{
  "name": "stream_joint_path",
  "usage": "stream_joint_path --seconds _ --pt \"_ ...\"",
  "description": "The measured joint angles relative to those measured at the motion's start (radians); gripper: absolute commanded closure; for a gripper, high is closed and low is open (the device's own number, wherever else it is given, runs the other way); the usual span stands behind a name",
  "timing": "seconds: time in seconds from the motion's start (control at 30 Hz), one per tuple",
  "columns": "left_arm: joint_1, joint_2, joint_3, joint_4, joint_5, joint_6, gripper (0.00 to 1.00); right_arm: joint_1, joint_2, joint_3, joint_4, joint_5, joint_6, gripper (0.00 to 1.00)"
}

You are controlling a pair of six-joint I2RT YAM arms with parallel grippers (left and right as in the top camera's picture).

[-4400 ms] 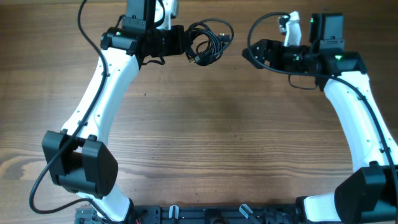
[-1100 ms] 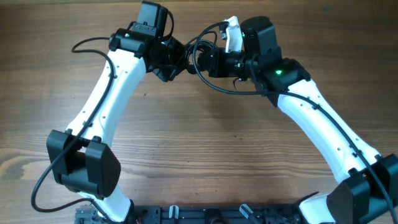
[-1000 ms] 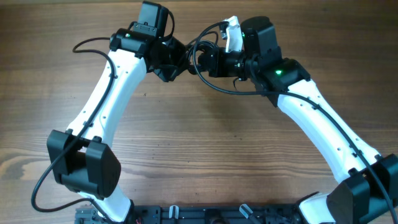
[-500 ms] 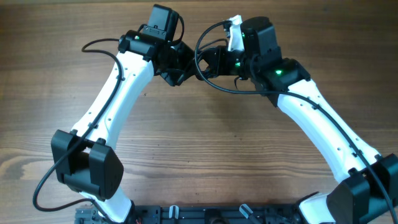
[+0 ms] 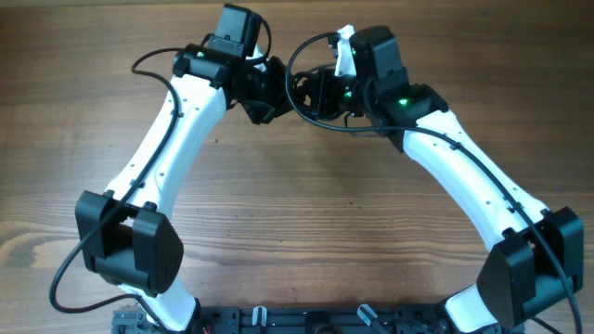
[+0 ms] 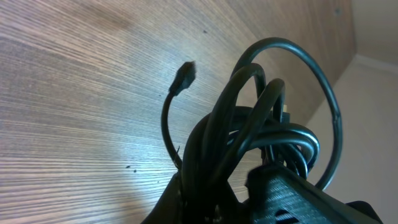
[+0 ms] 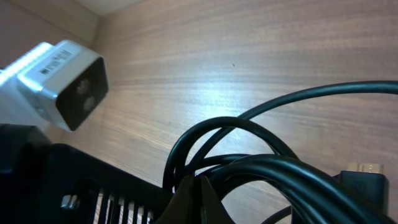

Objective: Untangle cables

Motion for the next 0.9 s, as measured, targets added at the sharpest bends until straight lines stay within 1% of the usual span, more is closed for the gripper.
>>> stream_joint_path --seconds 0.1,0.2,0.23,0.33,0.47,0.57,0.77,0.9 --pt "0.021 0.0 0.0 0.001 0.017 0.002 0.96 -0.028 -0.003 0.0 0.008 -0.041 0.023 0.95" --pt "0.05 0.0 0.0 0.005 0.033 -0.002 0.96 -0.097 -0.02 0.0 0.007 -0.122 0.05 0.95" --pt "0.057 0.0 0.0 0.008 0.043 -0.008 0.96 -0.113 -0.028 0.0 0.007 -0.144 0.055 0.93" --pt "0.071 0.0 0.0 0.01 0.068 -0.057 0.96 -0.163 -0.062 0.0 0.003 -0.208 0.063 0.83" --pt "0.105 0.0 0.0 -0.001 0.071 -0.192 0.96 -0.217 -0.1 0.004 -0.016 -0.227 0.074 0.8" --pt "0.123 0.0 0.0 -0.001 0.093 -0.268 0.96 -0.224 -0.102 0.004 -0.046 -0.226 0.075 0.78" --pt "0.123 0.0 0.0 -0.001 0.153 -0.343 0.95 -0.217 -0.101 0.004 -0.054 -0.227 0.075 0.71" --pt "0.123 0.0 0.0 -0.001 0.209 -0.399 0.96 -0.209 -0.101 0.004 -0.076 -0.226 0.069 0.63"
